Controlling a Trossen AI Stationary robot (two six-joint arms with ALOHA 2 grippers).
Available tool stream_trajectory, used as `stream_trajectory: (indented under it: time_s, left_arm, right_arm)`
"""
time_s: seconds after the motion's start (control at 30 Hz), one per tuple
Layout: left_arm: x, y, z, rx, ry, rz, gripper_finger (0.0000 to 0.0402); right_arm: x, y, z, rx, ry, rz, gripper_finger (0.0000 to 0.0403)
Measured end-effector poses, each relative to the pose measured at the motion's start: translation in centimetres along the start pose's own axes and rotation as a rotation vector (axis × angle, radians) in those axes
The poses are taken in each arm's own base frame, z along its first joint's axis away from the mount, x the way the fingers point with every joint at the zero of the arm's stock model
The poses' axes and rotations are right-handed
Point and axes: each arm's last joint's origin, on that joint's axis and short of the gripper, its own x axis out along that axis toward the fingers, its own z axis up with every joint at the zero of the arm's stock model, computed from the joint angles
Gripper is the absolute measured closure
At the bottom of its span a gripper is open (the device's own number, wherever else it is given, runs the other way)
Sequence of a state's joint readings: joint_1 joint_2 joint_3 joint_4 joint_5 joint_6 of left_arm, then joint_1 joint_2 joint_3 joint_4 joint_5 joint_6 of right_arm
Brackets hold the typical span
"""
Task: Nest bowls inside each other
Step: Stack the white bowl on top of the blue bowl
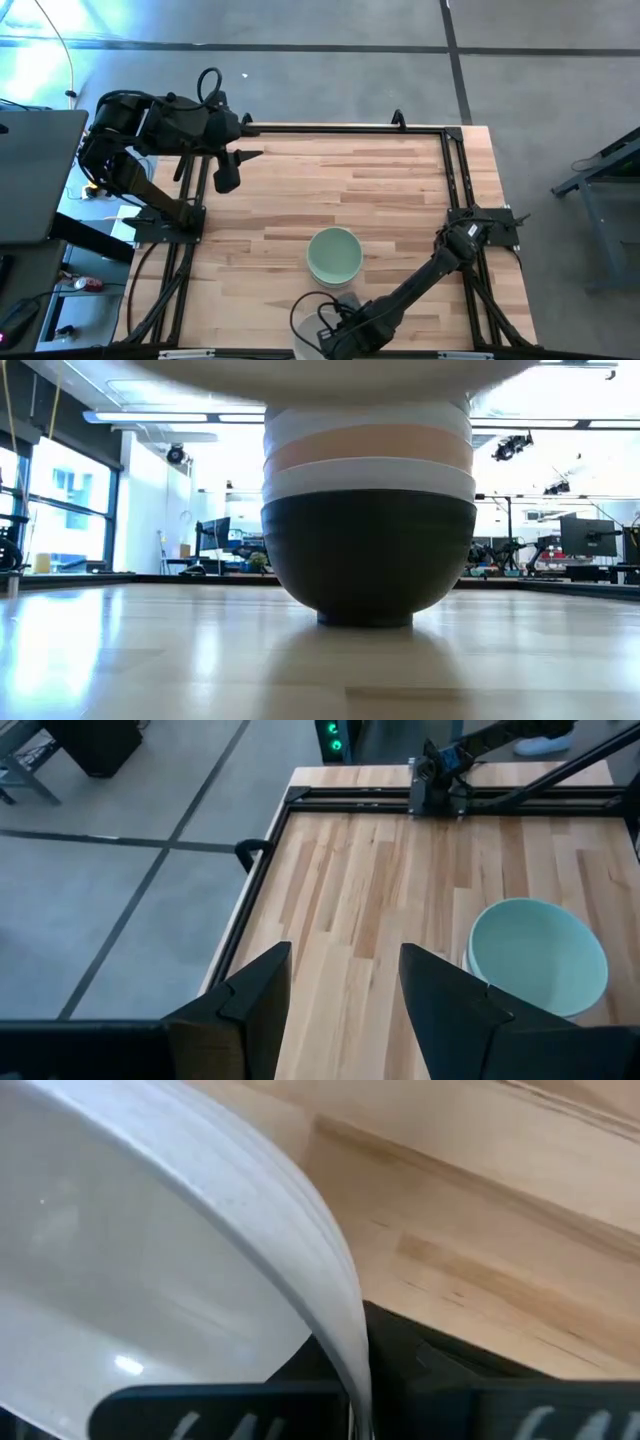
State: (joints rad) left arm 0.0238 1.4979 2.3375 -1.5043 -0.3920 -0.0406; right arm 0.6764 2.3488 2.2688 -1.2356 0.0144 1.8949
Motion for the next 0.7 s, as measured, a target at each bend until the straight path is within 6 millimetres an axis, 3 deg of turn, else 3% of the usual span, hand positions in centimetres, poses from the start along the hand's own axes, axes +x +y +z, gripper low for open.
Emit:
stream_trajectory:
  time_s: [0.4, 0.7]
  left_arm:
    - [0.0, -0.1, 0.0, 0.023, 0.004, -0.037, 0.0224]
    - [0.0, -0.1, -0.4, 0.07, 0.042, -0.041, 0.0224]
  right_arm:
    - [-5.4, -0.1, 0.8, 0.008, 0.076, 0.046, 0.0403]
    - [-8.9, -0.8, 2.9, 0.002, 0.061, 0.066, 0.0403]
